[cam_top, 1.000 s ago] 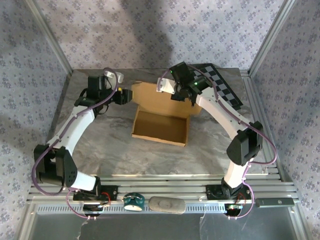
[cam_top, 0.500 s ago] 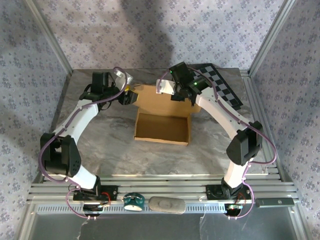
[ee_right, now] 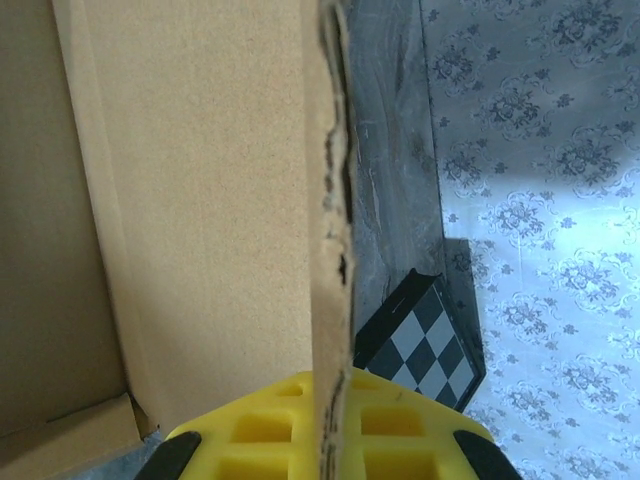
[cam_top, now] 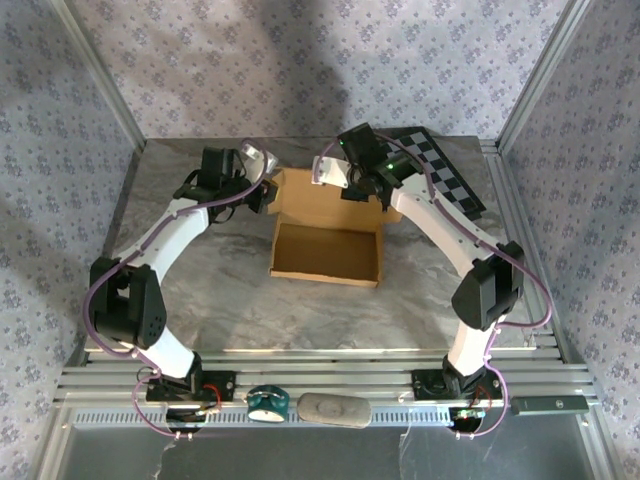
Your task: Fold the paper box
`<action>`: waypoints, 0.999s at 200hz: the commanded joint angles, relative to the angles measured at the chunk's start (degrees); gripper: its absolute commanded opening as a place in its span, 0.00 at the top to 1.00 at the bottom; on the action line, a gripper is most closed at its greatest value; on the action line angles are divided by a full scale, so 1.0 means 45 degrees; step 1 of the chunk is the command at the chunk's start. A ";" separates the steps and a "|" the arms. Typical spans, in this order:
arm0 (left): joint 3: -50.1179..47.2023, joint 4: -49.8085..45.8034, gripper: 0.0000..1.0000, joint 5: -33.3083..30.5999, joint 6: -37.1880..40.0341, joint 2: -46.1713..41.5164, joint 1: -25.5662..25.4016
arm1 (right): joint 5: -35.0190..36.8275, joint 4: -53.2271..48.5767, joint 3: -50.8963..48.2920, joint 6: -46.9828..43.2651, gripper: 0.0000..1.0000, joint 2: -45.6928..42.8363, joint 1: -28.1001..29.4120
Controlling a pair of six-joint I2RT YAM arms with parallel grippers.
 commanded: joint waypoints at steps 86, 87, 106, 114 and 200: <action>-0.1049 0.2370 1.00 -0.4412 -0.2927 -0.0515 -0.1043 | -0.0257 -0.0023 0.1305 0.7413 0.37 -0.0783 0.0382; -0.1059 0.2384 1.00 -0.4414 -0.2890 -0.0513 -0.1043 | -0.0284 -0.0013 0.1280 0.7467 0.37 -0.0821 0.0381; -0.1212 0.2601 1.00 -0.4469 -0.2548 -0.0494 -0.1027 | -0.0294 0.0141 0.0664 0.8458 0.32 -0.1587 -0.0003; -0.1262 0.2683 1.00 -0.4541 -0.2493 -0.0530 -0.1024 | -0.0331 0.0187 0.0331 0.8995 0.31 -0.1923 -0.0266; -0.1148 0.2557 1.00 -0.4425 -0.2229 -0.0520 -0.1007 | -0.5169 0.3884 -0.7812 1.2819 0.31 -0.6812 -0.5063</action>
